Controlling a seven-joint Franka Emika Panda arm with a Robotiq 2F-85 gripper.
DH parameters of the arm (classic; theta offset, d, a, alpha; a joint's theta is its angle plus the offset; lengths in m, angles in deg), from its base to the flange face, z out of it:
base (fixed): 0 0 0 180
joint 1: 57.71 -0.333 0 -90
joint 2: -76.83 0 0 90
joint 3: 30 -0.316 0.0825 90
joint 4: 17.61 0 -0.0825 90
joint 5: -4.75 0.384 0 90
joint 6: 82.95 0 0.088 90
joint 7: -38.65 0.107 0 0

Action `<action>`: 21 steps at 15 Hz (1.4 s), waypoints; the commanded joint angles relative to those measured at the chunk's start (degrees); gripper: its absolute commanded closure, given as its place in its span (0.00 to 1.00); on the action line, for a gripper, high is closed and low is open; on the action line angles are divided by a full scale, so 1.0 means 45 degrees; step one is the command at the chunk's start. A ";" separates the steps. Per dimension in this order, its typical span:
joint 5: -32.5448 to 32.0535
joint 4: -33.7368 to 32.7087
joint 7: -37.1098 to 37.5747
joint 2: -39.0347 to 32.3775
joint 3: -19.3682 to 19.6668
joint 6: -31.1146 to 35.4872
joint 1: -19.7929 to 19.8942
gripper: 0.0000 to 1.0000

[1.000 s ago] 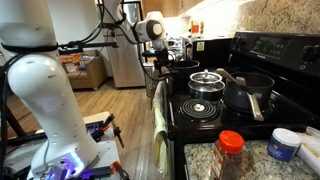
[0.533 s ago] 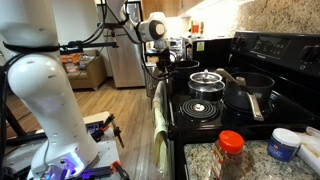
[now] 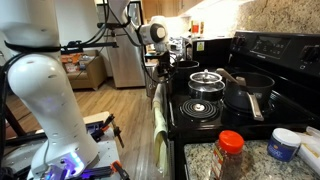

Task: Slide the brown pot handle to the right, put the lid on the covered pot, and then put the pot with a black handle on the right front plate

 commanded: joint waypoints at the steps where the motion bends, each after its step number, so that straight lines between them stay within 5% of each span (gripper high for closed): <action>1: 0.0094 -0.0199 -0.0343 0.0031 0.0028 -0.0335 -0.0099 0.93; 2: 0.0079 -0.0213 -0.0332 0.0054 0.0030 -0.0374 -0.0111 0.91; 3: 0.0035 -0.0232 -0.0271 0.0078 0.0040 -0.0406 -0.0134 0.68; 14: -0.0002 -0.1412 -0.0545 0.0014 -0.0051 -0.1146 -0.0322 0.02; 21: 0.0138 -0.1712 -0.0817 -0.0492 0.0073 -0.0865 -0.0204 0.00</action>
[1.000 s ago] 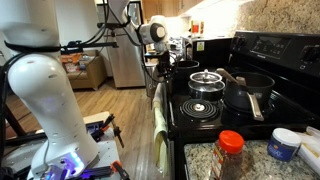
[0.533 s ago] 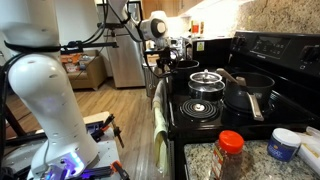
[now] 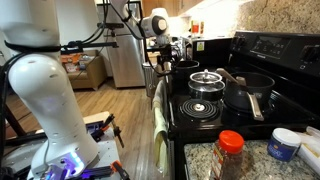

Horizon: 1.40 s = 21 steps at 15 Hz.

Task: Slide the brown pot handle to the right, put the lid on the covered pot, and then put the pot with a black handle on the right front plate

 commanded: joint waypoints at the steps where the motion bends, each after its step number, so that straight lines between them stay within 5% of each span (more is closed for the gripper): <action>1: 0.0184 -0.0257 -0.0530 -0.0396 0.0049 -0.0033 0.0096 0.00; 6: 0.0026 -0.0346 -0.0555 -0.0618 0.0113 0.0069 0.0020 0.00; 7: -0.0004 -0.0402 -0.0513 -0.0639 0.0108 -0.0009 -0.0018 0.08; 8: -0.0101 -0.0447 -0.0441 -0.0649 0.0122 -0.0036 -0.0066 0.01; 10: -0.0196 -0.0552 -0.0401 -0.0597 0.0132 -0.0156 -0.0121 0.30; 16: -0.0027 -0.0703 -0.0488 -0.0576 0.0118 -0.0175 -0.0117 0.71; 19: 0.0037 -0.0717 -0.0518 -0.0529 0.0130 -0.0218 -0.0081 0.90; 21: -0.0078 -0.0599 -0.0439 -0.0858 0.0210 0.0202 -0.0077 0.87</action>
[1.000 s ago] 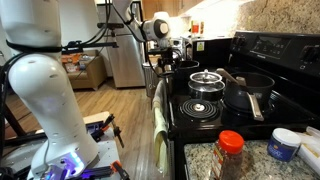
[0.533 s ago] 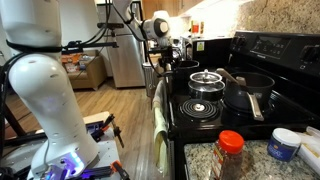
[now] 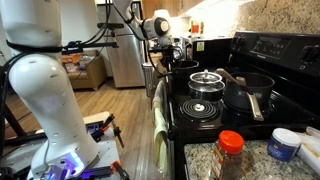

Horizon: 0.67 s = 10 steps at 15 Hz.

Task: Slide the brown pot handle to the right, put the lid on the covered pot, and then put the pot with a black handle on the right front plate

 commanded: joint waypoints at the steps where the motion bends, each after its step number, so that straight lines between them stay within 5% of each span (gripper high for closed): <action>1: -0.0047 -0.0033 -0.0262 -0.0385 0.0034 0.0221 0.0026 0.87; 8: 0.0127 -0.0084 -0.0371 0.0142 -0.0041 -0.0144 0.0038 0.87; 9: 0.0157 -0.0092 -0.0402 0.0140 -0.0050 -0.0197 0.0044 0.44; 10: 0.0137 -0.0102 -0.0378 0.0140 -0.0042 -0.0242 0.0037 0.41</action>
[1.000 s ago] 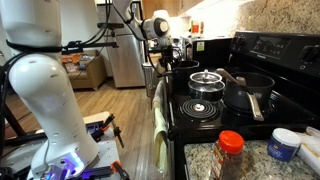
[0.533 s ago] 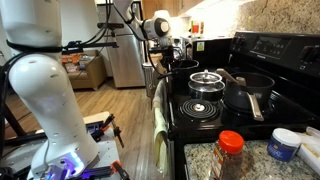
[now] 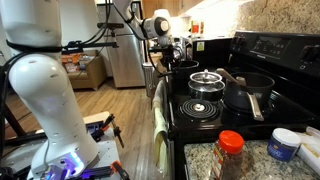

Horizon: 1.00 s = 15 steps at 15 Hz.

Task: Slide the brown pot handle to the right, put the lid on the covered pot, and then put the pot with a black handle on the right front plate

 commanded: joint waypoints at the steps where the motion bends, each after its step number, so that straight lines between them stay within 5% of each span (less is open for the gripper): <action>1: 0.0099 -0.0074 -0.0349 0.0137 -0.0043 -0.0242 0.0038 0.35; 7: 0.0054 -0.0517 -0.0463 -0.0283 -0.0055 -0.0102 0.0005 0.01; 15: 0.0145 -0.0880 -0.0896 -0.0872 -0.0010 0.0463 0.0107 0.00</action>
